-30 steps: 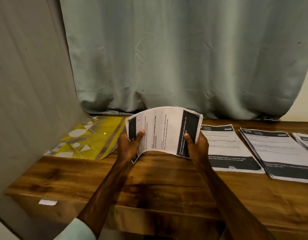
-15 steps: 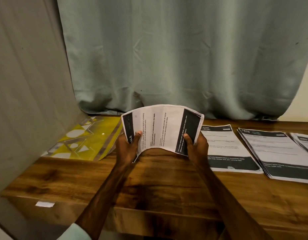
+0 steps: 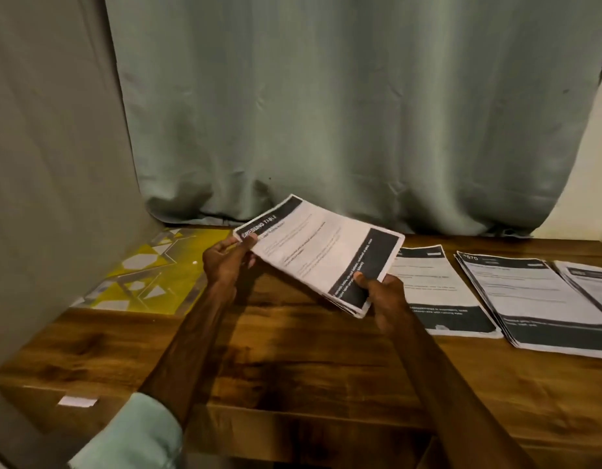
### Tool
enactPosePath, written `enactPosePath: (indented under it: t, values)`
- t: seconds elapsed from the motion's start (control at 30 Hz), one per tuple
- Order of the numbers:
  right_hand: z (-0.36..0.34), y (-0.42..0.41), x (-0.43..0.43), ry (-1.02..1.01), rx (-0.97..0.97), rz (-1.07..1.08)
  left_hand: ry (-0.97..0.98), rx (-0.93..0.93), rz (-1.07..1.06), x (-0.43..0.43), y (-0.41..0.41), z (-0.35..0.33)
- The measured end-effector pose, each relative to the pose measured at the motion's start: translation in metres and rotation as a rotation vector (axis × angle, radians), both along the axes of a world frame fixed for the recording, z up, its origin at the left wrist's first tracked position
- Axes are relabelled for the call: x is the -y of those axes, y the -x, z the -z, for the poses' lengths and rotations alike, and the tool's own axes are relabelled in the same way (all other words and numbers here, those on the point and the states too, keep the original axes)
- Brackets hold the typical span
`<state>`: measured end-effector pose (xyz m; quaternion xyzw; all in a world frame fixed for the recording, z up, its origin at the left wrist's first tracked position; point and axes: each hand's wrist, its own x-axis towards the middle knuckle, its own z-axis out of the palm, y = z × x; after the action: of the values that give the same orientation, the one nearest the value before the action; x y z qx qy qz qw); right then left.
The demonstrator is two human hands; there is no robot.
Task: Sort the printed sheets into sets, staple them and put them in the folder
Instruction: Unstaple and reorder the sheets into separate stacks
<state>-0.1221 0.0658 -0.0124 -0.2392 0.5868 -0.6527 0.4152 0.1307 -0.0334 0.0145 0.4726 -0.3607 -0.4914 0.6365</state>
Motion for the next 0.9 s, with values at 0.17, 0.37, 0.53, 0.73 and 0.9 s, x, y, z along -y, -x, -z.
enactPosePath:
  t: [0.17,0.37,0.53,0.73,0.9]
  values:
    - [0.019,-0.034,-0.014,-0.002,0.244,0.046,-0.199,0.025,0.306,-0.014,0.026,0.018]
    - [0.042,-0.07,-0.018,0.084,0.329,0.029,-0.289,0.058,0.392,-0.02,0.04,0.049]
    - [0.043,-0.063,-0.029,0.087,0.36,-0.063,-0.307,0.206,0.415,-0.004,0.026,0.048]
    - [0.045,-0.04,-0.047,0.043,0.266,-0.052,-0.364,0.438,0.5,0.032,0.006,0.054]
    - [0.044,-0.029,-0.055,0.022,0.105,-0.008,-0.346,0.547,0.572,0.031,0.005,0.049]
